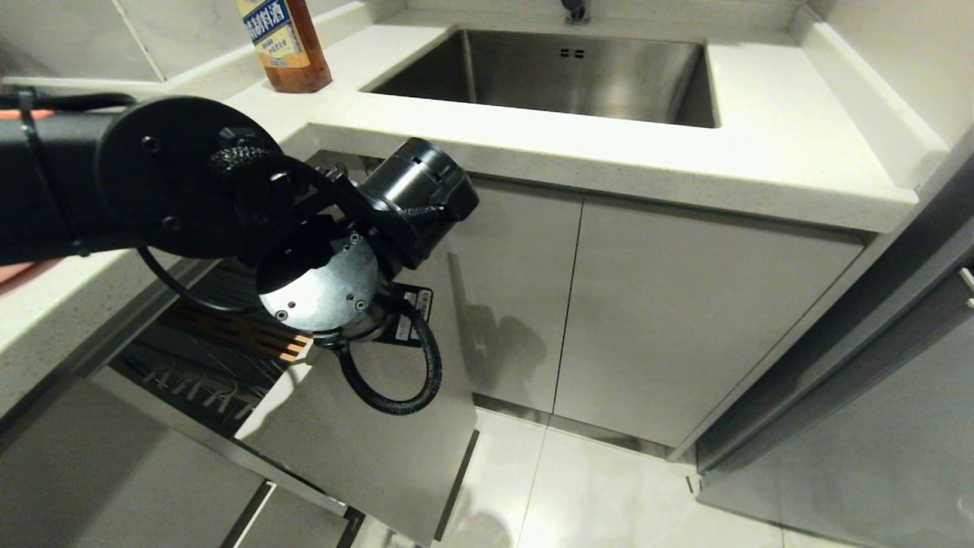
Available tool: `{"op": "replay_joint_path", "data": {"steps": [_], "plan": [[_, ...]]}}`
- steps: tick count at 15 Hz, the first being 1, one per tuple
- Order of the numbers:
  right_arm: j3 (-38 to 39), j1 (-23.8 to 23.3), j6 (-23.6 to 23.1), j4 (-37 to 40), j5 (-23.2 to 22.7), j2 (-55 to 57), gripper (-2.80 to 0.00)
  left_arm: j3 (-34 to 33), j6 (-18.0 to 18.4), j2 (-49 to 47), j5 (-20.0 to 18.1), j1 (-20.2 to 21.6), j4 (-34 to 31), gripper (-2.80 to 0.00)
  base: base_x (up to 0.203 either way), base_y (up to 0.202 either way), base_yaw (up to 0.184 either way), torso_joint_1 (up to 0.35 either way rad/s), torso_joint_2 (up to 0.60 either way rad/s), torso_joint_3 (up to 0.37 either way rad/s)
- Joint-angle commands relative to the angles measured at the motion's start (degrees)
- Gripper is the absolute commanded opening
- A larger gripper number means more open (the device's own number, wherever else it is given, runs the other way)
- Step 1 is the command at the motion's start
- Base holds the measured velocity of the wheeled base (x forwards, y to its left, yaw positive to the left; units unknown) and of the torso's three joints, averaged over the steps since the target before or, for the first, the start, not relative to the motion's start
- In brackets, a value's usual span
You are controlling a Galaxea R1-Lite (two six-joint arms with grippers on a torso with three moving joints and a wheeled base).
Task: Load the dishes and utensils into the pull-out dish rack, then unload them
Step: Close the cupboard
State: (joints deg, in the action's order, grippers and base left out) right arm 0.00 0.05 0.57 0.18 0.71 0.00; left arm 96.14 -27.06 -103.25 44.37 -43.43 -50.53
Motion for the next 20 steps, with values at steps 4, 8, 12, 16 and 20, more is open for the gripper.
{"op": "replay_joint_path", "data": {"steps": [4,8,12,16,20], "plan": [[0.1,0.0,0.0,0.0,0.0,0.0,-2.8,0.0,3.5,0.8,2.4,6.9,-4.1,-2.8,0.0,0.0,0.0,0.0,0.0,0.0],[0.1,0.0,0.0,0.0,0.0,0.0,-2.8,0.0,7.8,1.9,4.7,13.9,-4.3,-2.8,0.0,0.0,0.0,0.0,0.0,0.0],[0.1,0.0,0.0,0.0,0.0,0.0,-2.8,0.0,10.5,3.1,5.0,17.8,-4.1,-2.8,0.0,0.0,0.0,0.0,0.0,0.0],[0.2,0.0,0.0,0.0,0.0,0.0,-2.8,-0.7,10.4,4.3,3.4,14.9,-3.9,-2.8,0.0,0.0,0.0,0.0,0.0,0.0],[0.1,0.0,0.0,0.0,0.0,0.0,-2.8,-0.5,10.5,7.2,-4.9,11.9,-3.9,-2.8,0.0,0.0,0.0,0.0,0.0,0.0]]}}
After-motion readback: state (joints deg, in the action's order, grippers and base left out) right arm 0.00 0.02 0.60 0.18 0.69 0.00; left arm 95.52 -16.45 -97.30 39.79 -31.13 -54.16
